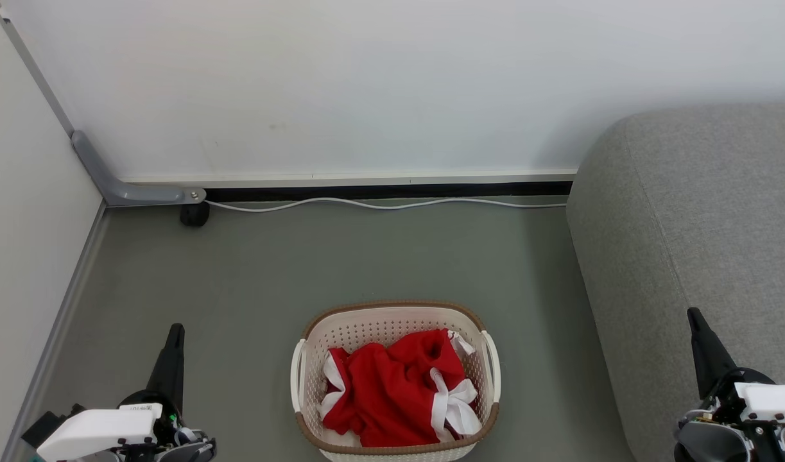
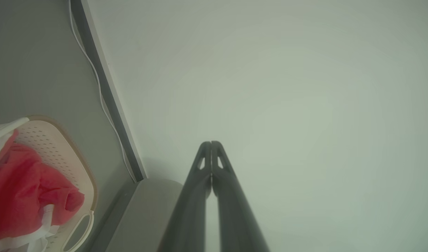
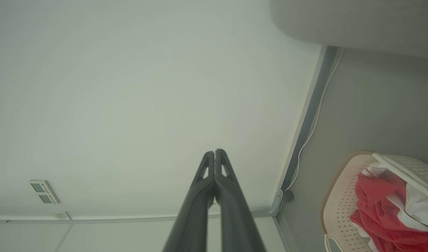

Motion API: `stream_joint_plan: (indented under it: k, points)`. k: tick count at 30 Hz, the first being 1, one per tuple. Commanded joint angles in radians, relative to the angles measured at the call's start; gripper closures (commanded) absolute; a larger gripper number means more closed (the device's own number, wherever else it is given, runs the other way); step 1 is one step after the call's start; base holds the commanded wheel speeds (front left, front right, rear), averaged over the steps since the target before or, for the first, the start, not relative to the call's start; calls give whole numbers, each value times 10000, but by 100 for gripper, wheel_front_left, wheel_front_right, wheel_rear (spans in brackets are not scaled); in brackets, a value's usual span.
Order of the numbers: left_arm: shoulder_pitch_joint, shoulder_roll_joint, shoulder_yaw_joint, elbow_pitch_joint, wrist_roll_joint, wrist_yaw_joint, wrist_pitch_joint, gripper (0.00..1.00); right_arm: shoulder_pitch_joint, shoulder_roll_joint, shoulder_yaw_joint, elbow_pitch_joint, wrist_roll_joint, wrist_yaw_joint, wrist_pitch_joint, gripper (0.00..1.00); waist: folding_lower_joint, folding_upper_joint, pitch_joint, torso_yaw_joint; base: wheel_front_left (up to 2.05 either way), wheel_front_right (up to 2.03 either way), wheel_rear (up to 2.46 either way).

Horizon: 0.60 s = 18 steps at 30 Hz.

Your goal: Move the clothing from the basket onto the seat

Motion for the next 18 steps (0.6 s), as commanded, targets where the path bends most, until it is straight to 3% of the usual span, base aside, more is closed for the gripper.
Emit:
stream_joint_plan:
  k: [1, 18]
  points:
    - [-580, 181, 323, -287, -38, -75, 58, 100, -165, -106, 172, -309, 115, 44, 75, 100, 0, 0, 0, 0, 0, 0, 0]
    - [-580, 181, 323, -287, -38, -75, 58, 100, -165, -106, 172, -309, 115, 44, 75, 100, 0, 0, 0, 0, 0, 0, 0]
